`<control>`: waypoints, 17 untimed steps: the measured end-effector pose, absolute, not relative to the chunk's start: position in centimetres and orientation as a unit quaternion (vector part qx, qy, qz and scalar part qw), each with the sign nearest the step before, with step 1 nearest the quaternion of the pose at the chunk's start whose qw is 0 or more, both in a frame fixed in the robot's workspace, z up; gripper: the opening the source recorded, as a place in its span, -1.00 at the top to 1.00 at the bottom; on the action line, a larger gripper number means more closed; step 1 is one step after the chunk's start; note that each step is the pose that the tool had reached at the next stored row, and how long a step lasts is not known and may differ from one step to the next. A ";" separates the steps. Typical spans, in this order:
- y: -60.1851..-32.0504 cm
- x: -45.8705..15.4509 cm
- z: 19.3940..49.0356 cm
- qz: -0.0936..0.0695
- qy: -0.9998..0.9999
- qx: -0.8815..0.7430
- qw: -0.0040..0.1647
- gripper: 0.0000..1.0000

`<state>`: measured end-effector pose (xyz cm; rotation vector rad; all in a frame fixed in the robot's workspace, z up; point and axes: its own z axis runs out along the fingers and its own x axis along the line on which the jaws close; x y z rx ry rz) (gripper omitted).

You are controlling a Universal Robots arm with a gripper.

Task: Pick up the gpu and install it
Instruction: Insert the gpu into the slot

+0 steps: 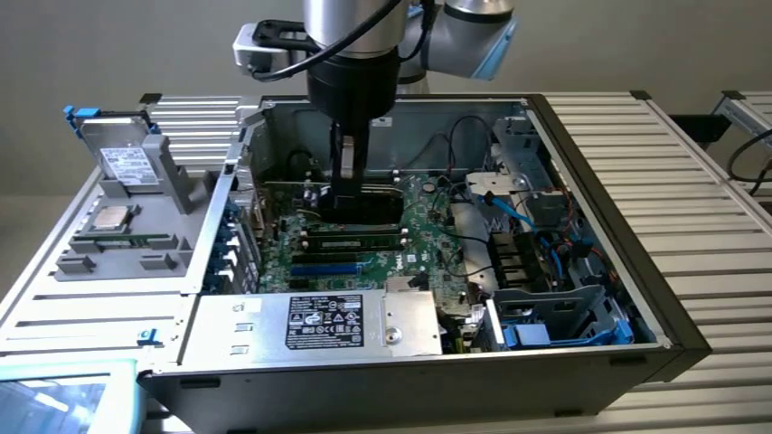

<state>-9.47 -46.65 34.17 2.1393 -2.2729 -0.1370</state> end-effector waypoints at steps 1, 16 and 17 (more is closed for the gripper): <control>-46.6 -9.5 34.0 -0.044 -0.727 0.685 0.009 0.44; -46.6 -10.3 31.3 -0.044 -0.712 0.701 0.010 0.44; -46.6 -10.4 31.1 -0.044 -0.710 0.702 0.010 0.44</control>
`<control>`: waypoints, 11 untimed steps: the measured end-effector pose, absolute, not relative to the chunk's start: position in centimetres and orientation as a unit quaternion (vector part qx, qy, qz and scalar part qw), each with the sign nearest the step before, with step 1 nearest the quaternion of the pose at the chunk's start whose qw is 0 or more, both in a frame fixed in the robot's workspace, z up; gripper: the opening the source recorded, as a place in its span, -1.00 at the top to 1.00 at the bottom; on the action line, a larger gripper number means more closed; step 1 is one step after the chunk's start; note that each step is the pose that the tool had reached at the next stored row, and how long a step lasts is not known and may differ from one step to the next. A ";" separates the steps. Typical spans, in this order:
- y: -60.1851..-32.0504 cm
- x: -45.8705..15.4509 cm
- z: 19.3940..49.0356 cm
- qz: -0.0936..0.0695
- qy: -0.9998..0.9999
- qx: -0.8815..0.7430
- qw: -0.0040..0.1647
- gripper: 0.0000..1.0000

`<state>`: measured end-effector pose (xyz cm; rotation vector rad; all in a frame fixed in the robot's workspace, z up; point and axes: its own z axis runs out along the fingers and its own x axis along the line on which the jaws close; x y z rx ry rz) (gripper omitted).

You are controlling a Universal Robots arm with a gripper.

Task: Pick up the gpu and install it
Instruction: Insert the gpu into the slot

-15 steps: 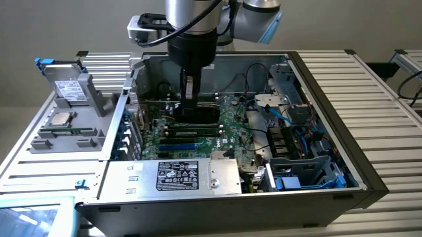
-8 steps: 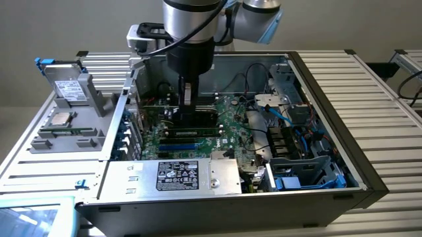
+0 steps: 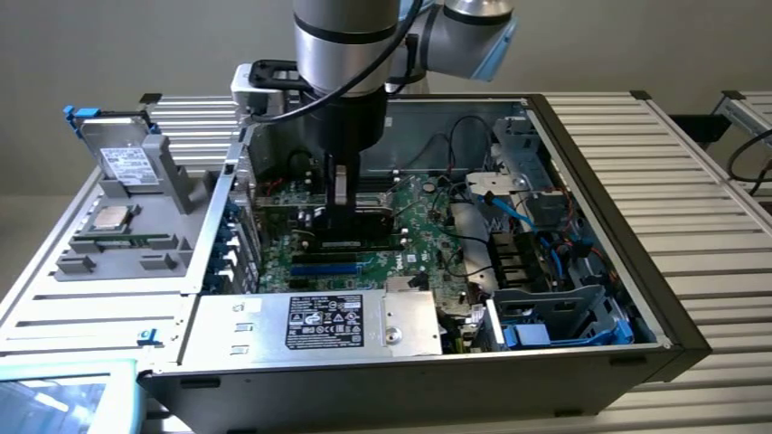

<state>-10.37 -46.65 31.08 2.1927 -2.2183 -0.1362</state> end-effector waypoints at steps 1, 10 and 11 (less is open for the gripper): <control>-46.6 -10.4 30.9 -0.044 -0.709 0.703 0.010 0.44; -46.6 -10.6 29.4 -0.042 -0.702 0.711 0.012 0.44; -46.6 -10.6 29.3 -0.040 -0.702 0.711 0.014 0.44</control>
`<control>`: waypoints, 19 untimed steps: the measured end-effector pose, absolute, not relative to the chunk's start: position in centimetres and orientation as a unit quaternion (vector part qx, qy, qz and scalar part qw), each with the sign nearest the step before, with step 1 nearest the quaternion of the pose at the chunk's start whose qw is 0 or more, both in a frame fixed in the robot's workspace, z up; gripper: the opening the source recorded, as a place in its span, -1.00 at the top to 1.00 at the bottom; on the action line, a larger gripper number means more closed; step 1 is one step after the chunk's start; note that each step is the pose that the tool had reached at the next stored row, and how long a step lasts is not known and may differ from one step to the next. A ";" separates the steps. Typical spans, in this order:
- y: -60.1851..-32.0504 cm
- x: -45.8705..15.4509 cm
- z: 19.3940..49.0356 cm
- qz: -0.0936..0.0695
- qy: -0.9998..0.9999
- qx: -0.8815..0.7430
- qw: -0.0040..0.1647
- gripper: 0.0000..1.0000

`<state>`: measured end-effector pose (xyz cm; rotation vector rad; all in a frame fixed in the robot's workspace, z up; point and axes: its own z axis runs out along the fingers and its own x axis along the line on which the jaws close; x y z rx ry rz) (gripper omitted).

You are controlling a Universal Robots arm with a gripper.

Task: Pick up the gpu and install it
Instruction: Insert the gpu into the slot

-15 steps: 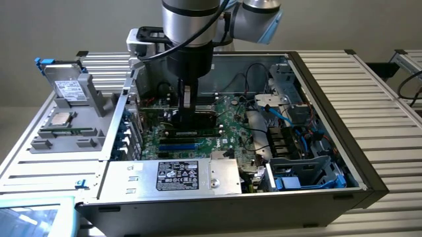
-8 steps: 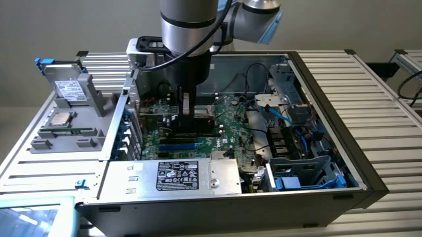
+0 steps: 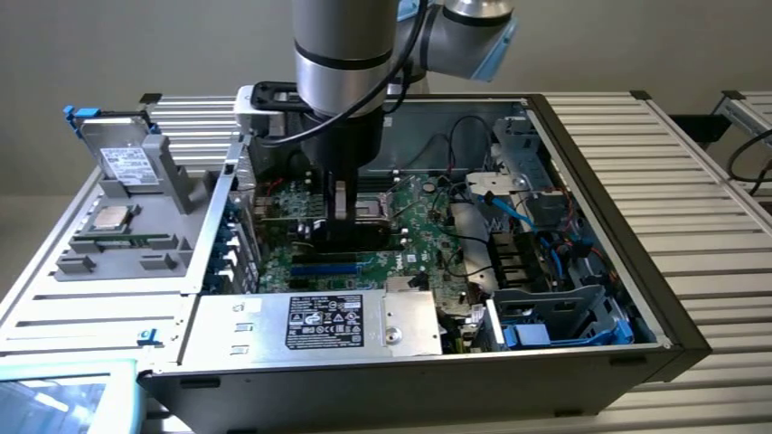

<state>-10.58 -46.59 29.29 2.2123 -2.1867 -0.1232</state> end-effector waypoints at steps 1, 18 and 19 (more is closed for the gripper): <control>-46.5 -10.6 29.2 -0.037 -0.702 0.711 0.016 0.44; -46.1 -10.8 28.5 -0.030 -0.706 0.707 0.023 0.44; -46.1 -10.9 28.4 -0.030 -0.706 0.707 0.023 0.44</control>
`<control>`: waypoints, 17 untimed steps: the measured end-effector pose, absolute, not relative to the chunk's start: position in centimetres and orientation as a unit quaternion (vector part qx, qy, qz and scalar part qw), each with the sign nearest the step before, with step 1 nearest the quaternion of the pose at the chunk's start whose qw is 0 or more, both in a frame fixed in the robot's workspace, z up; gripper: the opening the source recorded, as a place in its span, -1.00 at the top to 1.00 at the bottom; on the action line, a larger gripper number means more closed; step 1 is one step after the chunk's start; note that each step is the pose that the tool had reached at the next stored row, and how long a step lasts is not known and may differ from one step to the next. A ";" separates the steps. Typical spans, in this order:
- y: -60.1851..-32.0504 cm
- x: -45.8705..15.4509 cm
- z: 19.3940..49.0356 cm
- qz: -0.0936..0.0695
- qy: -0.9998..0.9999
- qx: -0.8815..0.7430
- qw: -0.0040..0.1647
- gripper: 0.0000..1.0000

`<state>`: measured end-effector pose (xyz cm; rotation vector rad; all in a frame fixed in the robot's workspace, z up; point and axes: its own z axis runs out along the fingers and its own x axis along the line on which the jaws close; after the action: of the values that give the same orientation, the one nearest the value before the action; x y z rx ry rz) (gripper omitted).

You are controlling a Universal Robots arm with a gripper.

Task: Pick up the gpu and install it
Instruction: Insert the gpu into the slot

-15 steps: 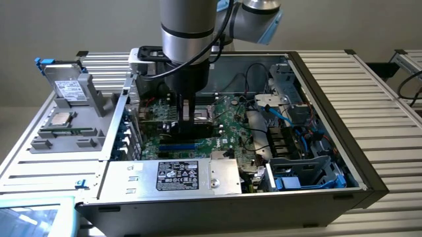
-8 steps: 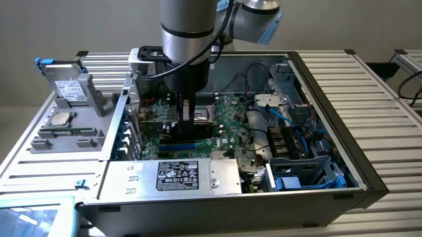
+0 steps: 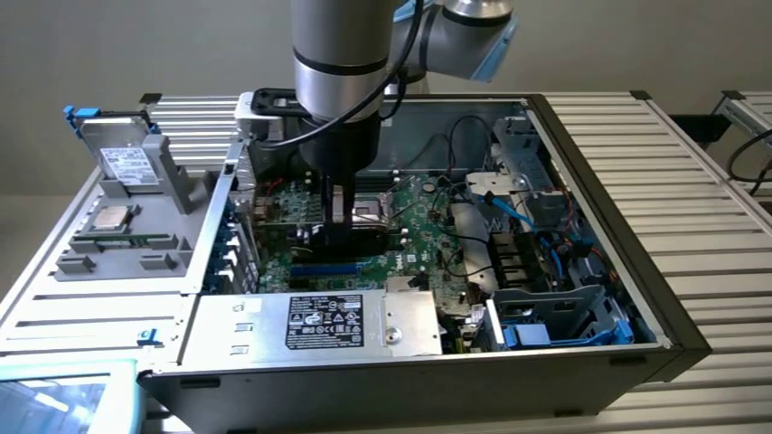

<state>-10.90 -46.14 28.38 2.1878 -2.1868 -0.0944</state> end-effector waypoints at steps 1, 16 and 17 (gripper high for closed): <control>-46.1 -11.0 28.3 -0.030 -0.707 0.706 0.023 0.44; -46.1 -11.4 27.3 -0.031 -0.708 0.705 0.023 0.44; -46.1 -11.5 27.3 -0.031 -0.708 0.705 0.023 0.44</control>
<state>-11.45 -46.10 27.30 2.1835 -2.1911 -0.0945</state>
